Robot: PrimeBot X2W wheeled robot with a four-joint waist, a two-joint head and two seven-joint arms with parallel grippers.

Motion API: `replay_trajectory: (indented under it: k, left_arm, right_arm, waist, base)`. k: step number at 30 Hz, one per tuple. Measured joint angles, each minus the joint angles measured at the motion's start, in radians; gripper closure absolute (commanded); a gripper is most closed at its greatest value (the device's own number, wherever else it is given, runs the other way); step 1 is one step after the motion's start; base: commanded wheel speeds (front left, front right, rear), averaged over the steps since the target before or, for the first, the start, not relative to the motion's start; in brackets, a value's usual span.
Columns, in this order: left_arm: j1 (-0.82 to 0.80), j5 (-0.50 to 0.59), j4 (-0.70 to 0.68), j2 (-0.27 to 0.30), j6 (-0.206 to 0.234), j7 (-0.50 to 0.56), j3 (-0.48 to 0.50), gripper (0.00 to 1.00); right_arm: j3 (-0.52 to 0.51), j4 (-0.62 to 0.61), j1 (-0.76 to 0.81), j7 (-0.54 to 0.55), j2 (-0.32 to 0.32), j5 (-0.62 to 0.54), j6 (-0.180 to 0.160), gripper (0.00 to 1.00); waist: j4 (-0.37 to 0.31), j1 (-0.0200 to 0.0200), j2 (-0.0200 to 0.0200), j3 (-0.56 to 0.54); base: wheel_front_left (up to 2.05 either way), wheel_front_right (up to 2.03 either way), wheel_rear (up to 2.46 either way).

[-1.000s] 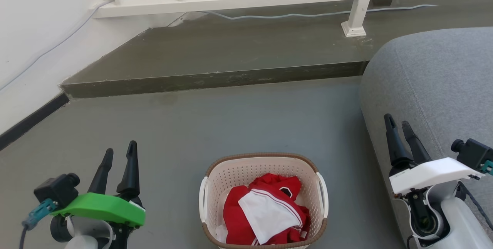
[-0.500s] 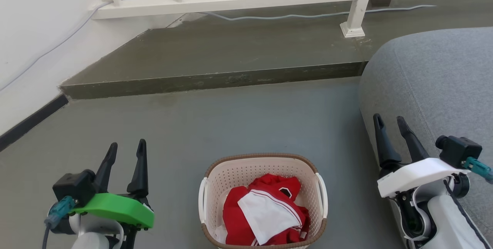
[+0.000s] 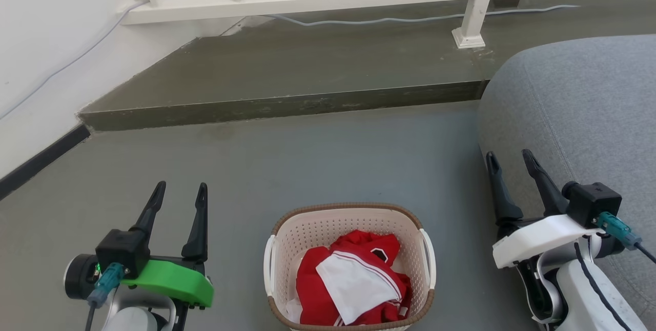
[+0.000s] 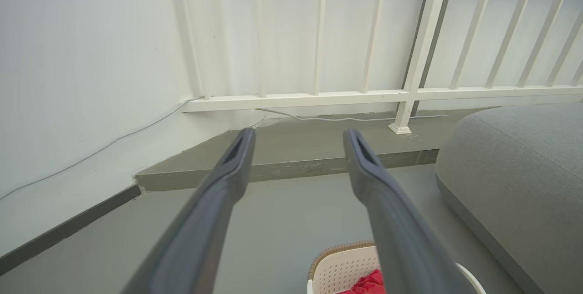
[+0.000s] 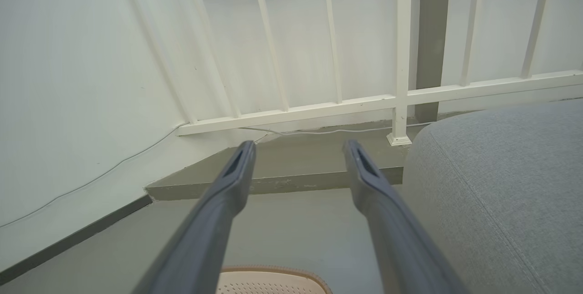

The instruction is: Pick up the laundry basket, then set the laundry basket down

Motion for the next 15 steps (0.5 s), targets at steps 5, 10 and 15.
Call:
replay_trajectory:
  k: [5,10,15]
  left_arm:
    - [-0.002,0.036,-0.001,-0.001,0.000,-0.008,0.001,0.00]
    - [-0.003,0.036,-0.001,-0.004,0.000,-0.008,0.006,0.00]
    - [-0.003,0.036,0.000,-0.009,0.000,-0.008,0.015,0.00]
  right_arm:
    - [0.001,0.001,-0.004,-0.010,0.000,-0.025,-0.001,0.00]
    - [-0.006,0.010,-0.005,-0.010,0.001,-0.026,-0.001,0.00]
    - [-0.013,0.017,-0.005,-0.010,0.005,-0.030,-0.001,0.00]
  waist:
    - [0.001,0.0000,0.0000,0.002]
    - [0.002,0.0000,0.0000,0.002]
    - [0.001,0.0000,0.0000,0.001]
  base:
    - [0.00,0.00,0.00]
    - [0.00,0.00,0.00]
    - [0.00,0.00,0.00]
